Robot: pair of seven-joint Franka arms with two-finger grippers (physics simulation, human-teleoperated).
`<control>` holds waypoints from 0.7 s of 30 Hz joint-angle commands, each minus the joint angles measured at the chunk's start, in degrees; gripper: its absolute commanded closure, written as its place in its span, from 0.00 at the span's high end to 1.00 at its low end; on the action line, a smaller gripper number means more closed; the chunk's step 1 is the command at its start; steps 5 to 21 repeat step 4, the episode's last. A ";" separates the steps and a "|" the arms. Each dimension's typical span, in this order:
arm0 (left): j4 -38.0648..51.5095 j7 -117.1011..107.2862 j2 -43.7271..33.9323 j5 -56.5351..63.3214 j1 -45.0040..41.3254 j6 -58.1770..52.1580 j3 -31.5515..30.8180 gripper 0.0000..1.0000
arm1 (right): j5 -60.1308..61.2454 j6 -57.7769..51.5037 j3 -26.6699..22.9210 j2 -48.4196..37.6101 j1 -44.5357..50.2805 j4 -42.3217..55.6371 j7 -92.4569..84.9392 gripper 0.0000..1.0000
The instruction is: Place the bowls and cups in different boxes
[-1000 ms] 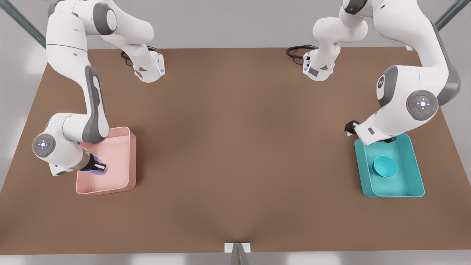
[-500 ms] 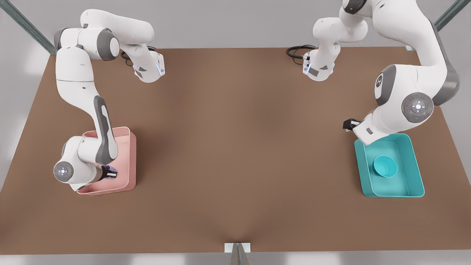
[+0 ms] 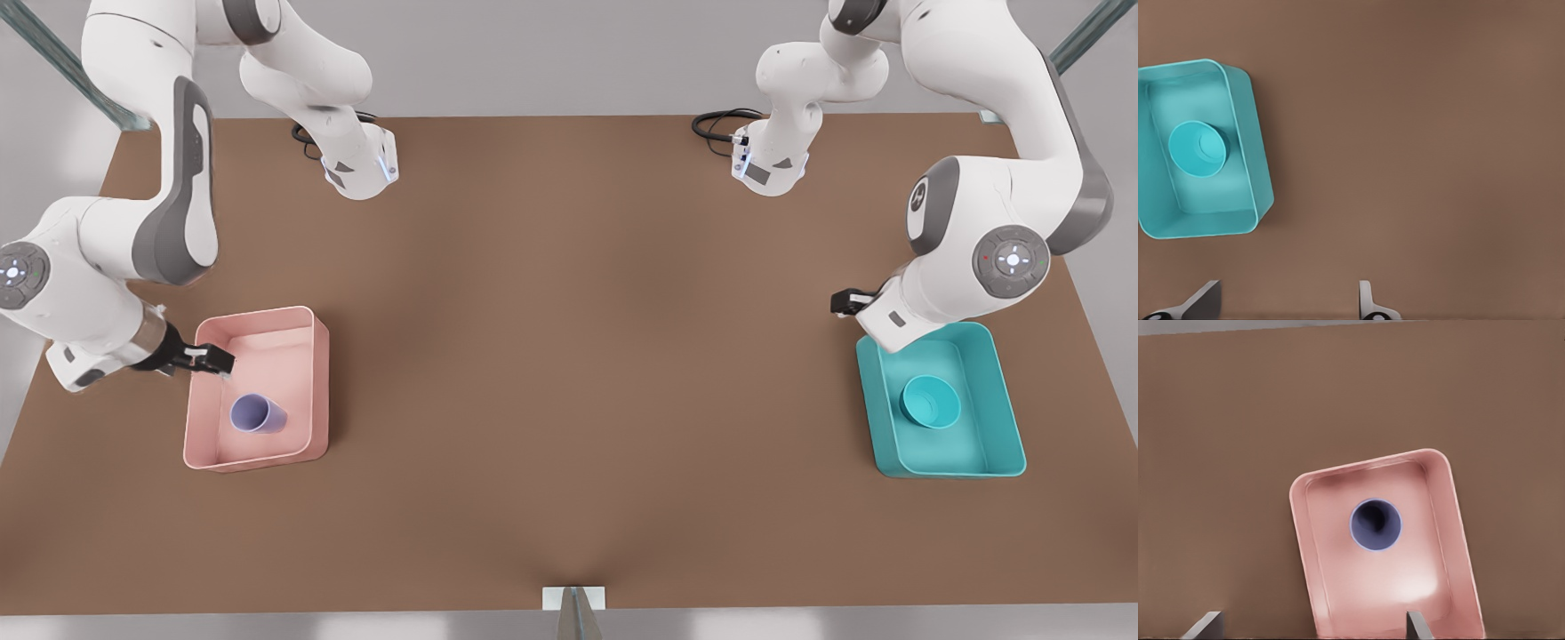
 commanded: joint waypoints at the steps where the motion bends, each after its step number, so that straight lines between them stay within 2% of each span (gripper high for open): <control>1: 0.02 -2.55 -0.01 -0.12 0.01 -1.55 0.00 1.00 | 1.26 -12.24 0.00 -3.07 -0.04 -0.16 -4.13 1.00; 21: 0.02 -2.64 0.07 -0.12 0.01 -2.34 0.00 1.00 | 0.82 -13.39 0.09 -4.04 0.04 -0.16 -2.02 1.00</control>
